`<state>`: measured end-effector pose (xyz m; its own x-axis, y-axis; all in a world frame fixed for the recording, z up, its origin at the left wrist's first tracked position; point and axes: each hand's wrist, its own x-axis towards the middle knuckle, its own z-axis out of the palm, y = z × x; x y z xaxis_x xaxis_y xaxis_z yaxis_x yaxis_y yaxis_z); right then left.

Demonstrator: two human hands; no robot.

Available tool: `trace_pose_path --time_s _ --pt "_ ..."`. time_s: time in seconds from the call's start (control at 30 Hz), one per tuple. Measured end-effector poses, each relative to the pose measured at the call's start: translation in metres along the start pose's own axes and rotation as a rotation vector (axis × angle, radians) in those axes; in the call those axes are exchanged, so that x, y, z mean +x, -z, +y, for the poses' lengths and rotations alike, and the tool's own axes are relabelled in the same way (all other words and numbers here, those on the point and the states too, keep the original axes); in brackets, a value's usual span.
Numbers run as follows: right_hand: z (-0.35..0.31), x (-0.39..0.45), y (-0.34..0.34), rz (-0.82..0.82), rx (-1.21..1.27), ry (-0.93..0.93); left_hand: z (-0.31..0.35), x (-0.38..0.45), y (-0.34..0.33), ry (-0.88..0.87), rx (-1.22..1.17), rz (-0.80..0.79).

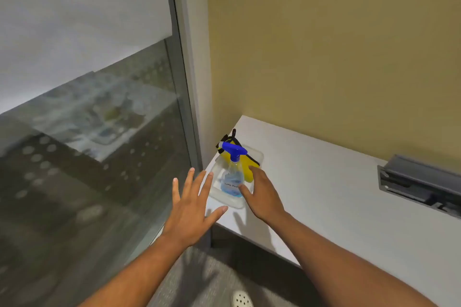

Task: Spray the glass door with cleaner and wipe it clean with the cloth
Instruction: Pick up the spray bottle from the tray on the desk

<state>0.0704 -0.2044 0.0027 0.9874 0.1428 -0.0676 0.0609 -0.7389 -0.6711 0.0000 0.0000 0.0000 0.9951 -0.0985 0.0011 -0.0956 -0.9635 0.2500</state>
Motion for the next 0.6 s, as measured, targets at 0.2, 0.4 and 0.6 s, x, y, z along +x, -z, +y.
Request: trace_pose_path --time_s 0.2,0.4,0.6 --pt "0.007 0.058 -0.013 -0.082 0.176 -0.075 0.007 0.023 -0.027 0.131 -0.055 -0.054" --pt "0.010 0.096 -0.021 -0.100 0.345 -0.108 0.010 0.034 -0.032 0.252 -0.136 -0.104" --pt "0.008 0.111 -0.020 -0.127 0.373 -0.099 0.010 0.047 -0.028 0.302 -0.183 -0.126"
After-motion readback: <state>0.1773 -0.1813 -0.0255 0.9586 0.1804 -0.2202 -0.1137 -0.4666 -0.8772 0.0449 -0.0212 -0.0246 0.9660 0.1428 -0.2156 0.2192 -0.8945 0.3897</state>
